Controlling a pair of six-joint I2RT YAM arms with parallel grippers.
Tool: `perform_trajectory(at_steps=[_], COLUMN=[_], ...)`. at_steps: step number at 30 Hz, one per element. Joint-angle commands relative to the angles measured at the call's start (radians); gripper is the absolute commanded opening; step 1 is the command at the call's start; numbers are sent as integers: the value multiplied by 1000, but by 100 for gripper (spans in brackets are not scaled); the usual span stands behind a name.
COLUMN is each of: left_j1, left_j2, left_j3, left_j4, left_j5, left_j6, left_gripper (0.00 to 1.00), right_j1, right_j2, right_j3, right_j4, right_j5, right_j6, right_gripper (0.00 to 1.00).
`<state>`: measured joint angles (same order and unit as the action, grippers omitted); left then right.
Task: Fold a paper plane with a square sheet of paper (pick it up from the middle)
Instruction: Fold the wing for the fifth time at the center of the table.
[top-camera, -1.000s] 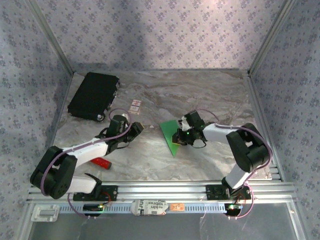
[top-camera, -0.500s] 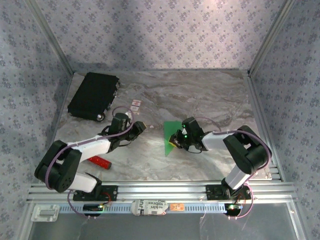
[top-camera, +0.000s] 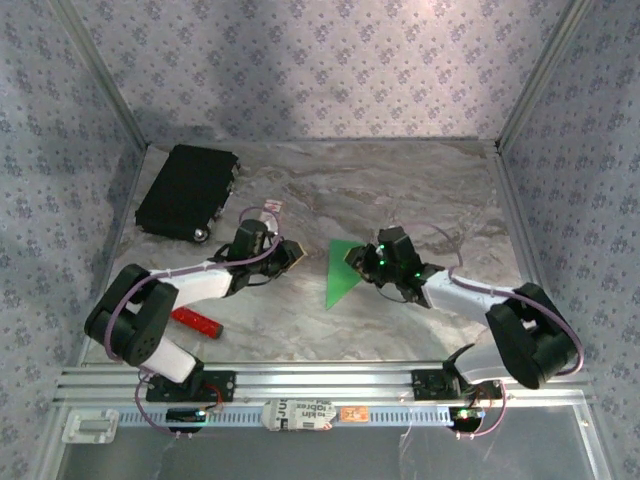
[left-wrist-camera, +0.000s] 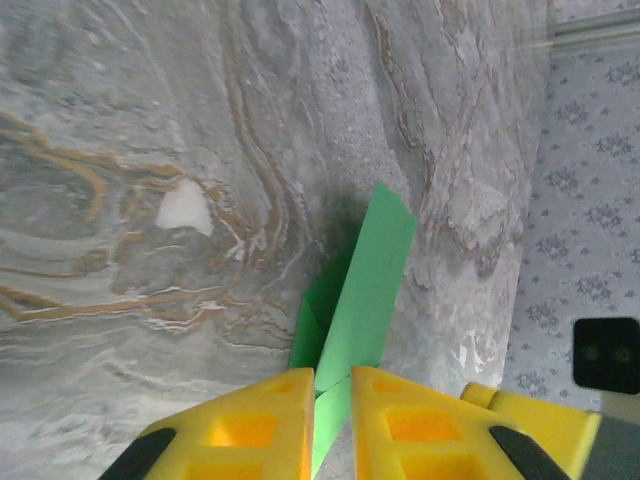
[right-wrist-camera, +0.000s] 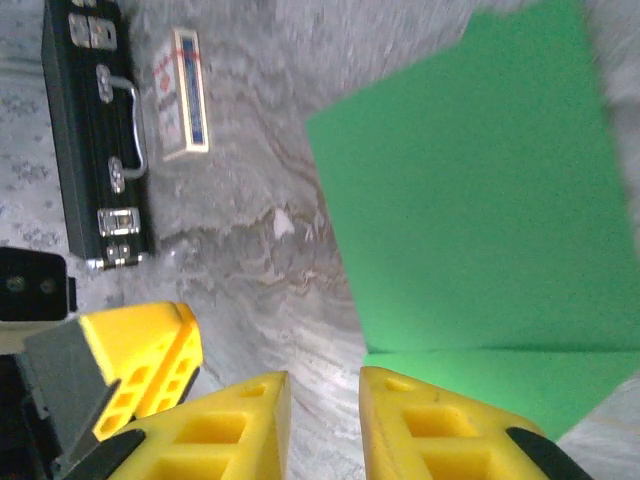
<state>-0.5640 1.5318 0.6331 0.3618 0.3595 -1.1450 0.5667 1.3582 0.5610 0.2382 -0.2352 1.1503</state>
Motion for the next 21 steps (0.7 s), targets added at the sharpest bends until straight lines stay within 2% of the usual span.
perform_trajectory(at_steps=[1, 6, 15, 21], left_j1=[-22, -60, -97, -97], left_j2=[59, 165, 315, 387], left_j3=[70, 159, 293, 339], left_j4=[39, 50, 30, -27], left_j5=[72, 126, 189, 187], left_j6=[12, 13, 25, 36], left_gripper=[15, 12, 11, 10], right_j1=[-54, -109, -123, -126], right_j2=[-1, 38, 114, 134], right_j3=[19, 9, 25, 27], right_j4=[-141, -152, -137, -117], right_j5=[3, -69, -135, -153], right_j6=[-97, -113, -132, -141], right_gripper=[26, 26, 27, 28])
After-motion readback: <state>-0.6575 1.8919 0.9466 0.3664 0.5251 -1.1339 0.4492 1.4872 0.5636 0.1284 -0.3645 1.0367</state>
